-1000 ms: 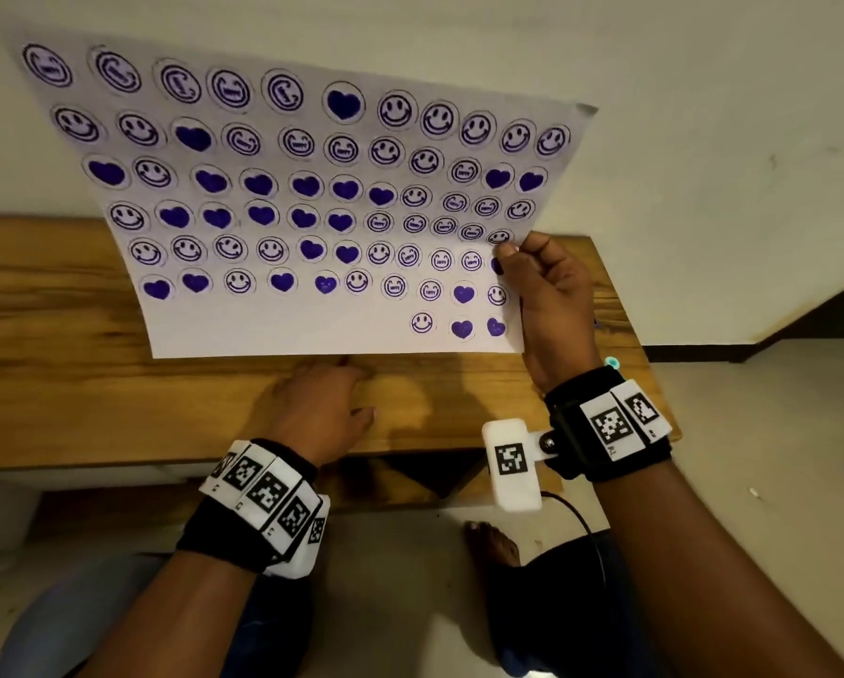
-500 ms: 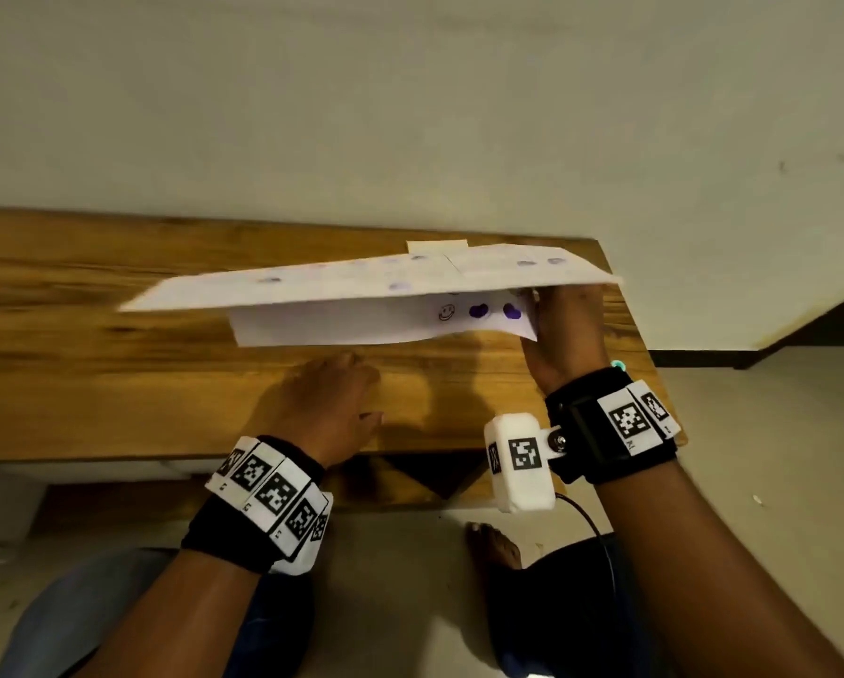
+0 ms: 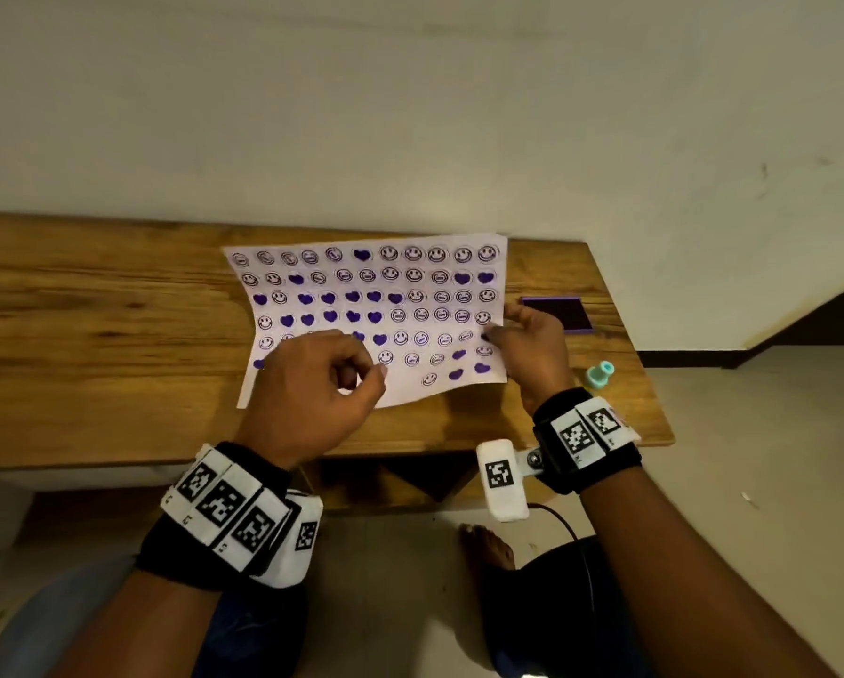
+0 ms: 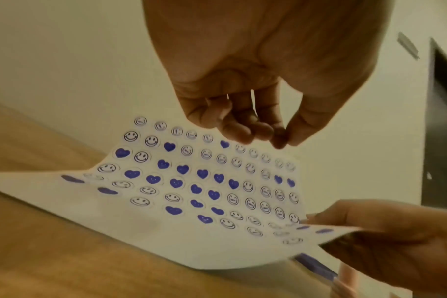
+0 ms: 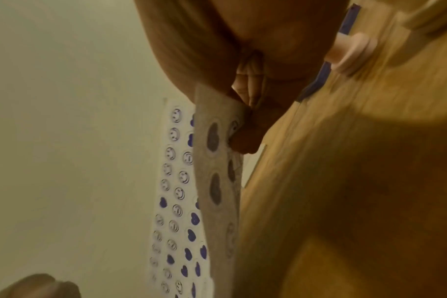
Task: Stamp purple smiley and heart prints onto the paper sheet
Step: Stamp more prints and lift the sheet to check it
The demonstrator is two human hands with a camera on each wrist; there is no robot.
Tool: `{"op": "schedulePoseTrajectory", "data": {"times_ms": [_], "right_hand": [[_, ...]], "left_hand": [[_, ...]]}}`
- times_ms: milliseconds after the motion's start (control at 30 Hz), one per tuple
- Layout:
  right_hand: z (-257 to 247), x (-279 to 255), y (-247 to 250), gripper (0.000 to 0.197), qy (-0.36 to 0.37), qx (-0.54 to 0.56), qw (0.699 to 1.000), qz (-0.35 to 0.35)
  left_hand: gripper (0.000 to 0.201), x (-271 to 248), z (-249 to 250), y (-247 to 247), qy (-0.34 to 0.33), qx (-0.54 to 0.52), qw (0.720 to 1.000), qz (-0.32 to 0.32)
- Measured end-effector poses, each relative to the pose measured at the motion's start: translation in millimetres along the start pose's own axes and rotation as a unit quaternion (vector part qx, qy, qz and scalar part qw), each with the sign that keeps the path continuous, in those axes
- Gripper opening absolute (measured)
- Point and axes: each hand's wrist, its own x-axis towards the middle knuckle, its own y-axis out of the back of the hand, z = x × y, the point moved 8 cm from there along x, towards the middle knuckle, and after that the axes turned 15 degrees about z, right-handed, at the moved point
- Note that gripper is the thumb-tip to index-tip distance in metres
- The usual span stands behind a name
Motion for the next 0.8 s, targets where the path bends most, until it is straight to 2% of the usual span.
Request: {"op": "schedulePoseTrajectory", "data": {"times_ms": [67, 100, 167, 267, 400, 533, 800], "right_hand": [[5, -1, -2, 0.018, 0.018, -0.052, 0.998, -0.005], [6, -2, -3, 0.017, 0.026, -0.071, 0.997, -0.003], [7, -4, -4, 0.021, 0.055, -0.114, 0.992, 0.002], [5, -9, -7, 0.032, 0.094, -0.177, 0.980, -0.001], [1, -18, -9, 0.037, 0.133, -0.225, 0.965, -0.014], [-4, -23, -7, 0.039, 0.169, -0.259, 0.951, -0.006], [-7, -21, -2, 0.047, 0.197, -0.319, 0.927, 0.010]], "left_hand": [[0.015, 2, -6, 2, 0.005, -0.007, 1.000, 0.024], [0.014, 2, -13, -1, 0.008, 0.006, 1.000, 0.016], [0.028, -2, -33, -16, 0.017, 0.081, 0.996, -0.041], [0.052, -13, -61, -34, 0.054, 0.205, 0.966, -0.147], [0.063, -19, -70, -48, 0.067, 0.246, 0.946, -0.198], [0.064, -22, -73, -51, 0.075, 0.263, 0.936, -0.223], [0.063, -22, -73, -51, 0.072, 0.271, 0.933, -0.227]]}}
